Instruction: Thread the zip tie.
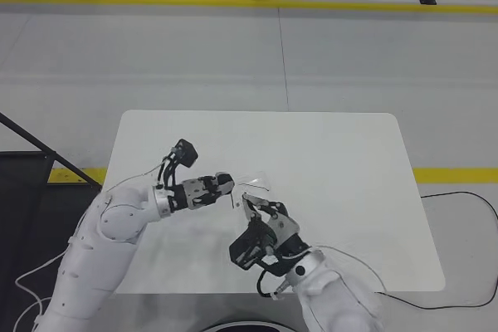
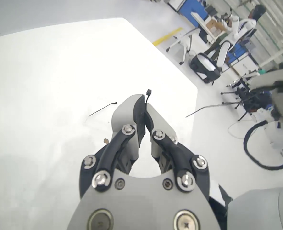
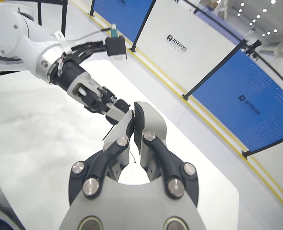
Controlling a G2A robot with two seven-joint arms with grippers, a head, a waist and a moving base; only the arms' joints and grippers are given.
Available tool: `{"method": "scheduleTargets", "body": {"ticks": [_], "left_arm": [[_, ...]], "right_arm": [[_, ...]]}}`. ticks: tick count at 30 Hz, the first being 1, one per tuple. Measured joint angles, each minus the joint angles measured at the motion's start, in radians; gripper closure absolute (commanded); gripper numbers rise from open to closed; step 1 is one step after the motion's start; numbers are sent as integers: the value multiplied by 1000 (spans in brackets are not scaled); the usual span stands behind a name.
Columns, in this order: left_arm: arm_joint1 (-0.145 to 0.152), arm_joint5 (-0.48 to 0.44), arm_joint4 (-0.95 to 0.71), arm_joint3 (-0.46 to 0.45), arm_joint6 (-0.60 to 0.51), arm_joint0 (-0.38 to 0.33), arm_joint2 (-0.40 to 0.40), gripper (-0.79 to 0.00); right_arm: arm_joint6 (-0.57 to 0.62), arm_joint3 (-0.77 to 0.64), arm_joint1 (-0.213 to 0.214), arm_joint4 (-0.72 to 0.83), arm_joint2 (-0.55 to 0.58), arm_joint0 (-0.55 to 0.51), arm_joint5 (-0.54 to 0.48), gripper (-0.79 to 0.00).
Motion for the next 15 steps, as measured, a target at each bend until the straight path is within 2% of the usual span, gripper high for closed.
{"method": "scheduleTargets", "body": {"ticks": [4,7,10,15], "left_arm": [[3,-58,-29,29,-106,-66,56,0],[6,-87,-87,61,-186,-114,95,0],[8,-94,-133,79,-215,-139,114,0],[9,-92,-134,80,-208,-138,113,0]], "right_arm": [[-152,-39,19,-71,46,-66,-26,0],[-211,-62,28,-89,75,-99,-42,0],[-220,-73,30,-66,85,-116,-47,0],[-219,-72,30,-67,84,-115,-47,0]]}}
